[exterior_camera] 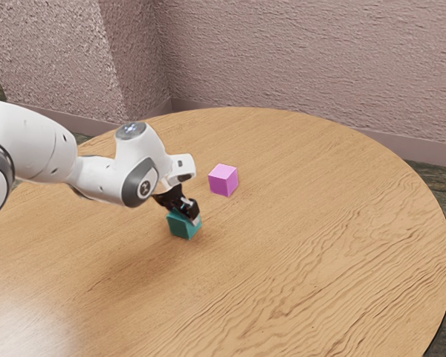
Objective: Pick up the blue block with one arm, and put the blue block on the pink block with one arm
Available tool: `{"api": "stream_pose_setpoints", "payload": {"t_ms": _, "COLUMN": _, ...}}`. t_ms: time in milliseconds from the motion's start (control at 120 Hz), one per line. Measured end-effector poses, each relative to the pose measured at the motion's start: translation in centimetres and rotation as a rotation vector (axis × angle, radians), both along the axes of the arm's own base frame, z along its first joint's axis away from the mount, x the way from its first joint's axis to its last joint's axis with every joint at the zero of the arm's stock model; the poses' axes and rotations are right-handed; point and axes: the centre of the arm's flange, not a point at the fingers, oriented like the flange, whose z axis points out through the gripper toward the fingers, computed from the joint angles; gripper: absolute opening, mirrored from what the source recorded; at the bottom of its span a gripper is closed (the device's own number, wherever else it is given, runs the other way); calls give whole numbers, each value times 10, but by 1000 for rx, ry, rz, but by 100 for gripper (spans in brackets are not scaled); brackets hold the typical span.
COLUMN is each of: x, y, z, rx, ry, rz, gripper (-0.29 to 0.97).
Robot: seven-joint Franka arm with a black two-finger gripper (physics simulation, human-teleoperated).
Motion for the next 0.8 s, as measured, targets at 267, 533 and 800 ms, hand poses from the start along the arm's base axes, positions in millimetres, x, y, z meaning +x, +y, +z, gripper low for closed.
{"api": "stream_pose_setpoints", "payload": {"t_ms": 267, "x": 51, "y": -15, "z": 78, "rx": 13, "ry": -138, "rz": -25, "gripper": 26}}
{"api": "stream_pose_setpoints", "payload": {"t_ms": 533, "x": 127, "y": -9, "z": 113, "rx": 25, "ry": -134, "rz": -12, "gripper": 26}}
{"api": "stream_pose_setpoints", "payload": {"t_ms": 800, "x": 163, "y": -15, "z": 87, "rx": 41, "ry": -27, "rz": -12, "gripper": 26}}
